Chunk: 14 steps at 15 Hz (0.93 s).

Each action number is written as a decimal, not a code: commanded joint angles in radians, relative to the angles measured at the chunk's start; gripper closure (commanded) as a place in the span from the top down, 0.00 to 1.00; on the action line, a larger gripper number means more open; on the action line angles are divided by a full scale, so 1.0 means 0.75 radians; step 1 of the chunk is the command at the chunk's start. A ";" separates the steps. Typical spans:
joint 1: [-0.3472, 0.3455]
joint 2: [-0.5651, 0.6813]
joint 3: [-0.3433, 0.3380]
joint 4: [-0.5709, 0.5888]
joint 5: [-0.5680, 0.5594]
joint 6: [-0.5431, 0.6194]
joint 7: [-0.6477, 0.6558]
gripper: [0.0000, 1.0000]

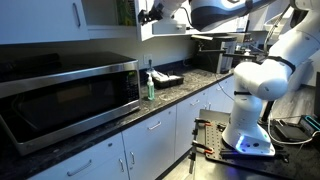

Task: Move the pump bottle to the left, open the right door of the cabinet above the microwave

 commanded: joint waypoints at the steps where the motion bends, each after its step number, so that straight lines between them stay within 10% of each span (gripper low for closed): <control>1: 0.023 -0.074 -0.004 -0.056 0.026 0.047 -0.048 1.00; 14: 0.045 -0.121 0.035 -0.110 0.064 0.124 -0.110 1.00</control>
